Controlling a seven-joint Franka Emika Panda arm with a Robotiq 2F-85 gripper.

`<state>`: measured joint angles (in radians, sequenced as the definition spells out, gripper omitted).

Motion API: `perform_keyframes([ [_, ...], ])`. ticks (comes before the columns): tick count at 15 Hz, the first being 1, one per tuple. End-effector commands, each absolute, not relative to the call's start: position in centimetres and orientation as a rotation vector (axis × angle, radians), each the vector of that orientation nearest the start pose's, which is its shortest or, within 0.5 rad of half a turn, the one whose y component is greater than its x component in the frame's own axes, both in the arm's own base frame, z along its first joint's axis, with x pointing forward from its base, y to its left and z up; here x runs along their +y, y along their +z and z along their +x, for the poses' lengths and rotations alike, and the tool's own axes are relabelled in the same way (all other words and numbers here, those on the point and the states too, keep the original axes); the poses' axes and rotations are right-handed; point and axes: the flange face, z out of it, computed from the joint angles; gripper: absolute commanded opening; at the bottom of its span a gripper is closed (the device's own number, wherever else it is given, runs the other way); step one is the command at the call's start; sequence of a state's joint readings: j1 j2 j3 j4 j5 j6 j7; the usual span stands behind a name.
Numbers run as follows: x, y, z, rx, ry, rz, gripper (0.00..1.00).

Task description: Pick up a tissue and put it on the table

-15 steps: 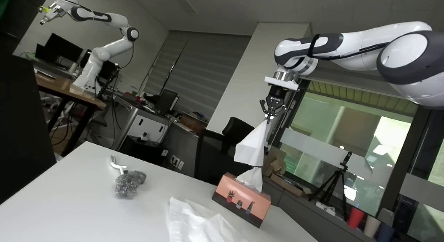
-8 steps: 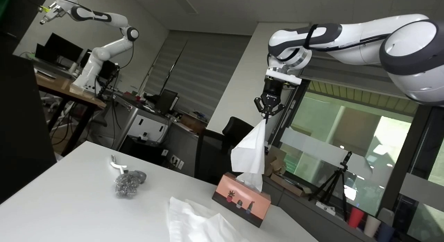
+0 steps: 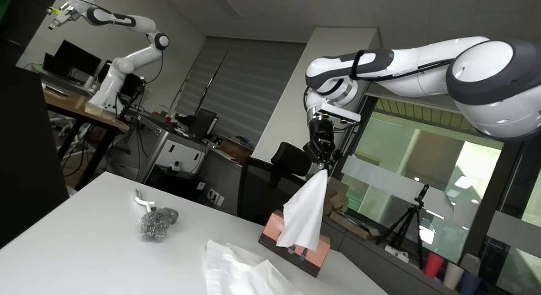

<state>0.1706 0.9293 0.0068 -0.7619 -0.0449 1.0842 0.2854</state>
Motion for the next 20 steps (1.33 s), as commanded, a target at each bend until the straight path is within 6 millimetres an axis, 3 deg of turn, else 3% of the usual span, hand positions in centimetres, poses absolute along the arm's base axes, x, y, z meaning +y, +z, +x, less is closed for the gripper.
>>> perform_keyframes([
  [1,11.0,33.8,67.5,0.036,1.256,-3.115,0.00],
  [6,10.0,32.4,65.4,-0.303,1.605,-2.968,0.00],
  [11,10.2,28.0,65.0,-0.532,1.760,-2.812,0.00],
  [15,11.5,24.3,66.3,-0.516,1.634,-2.887,0.00],
  [19,13.3,22.2,66.6,-0.528,1.568,-2.902,0.00],
  [20,12.4,22.0,66.1,-0.570,1.626,-2.864,0.01],
])
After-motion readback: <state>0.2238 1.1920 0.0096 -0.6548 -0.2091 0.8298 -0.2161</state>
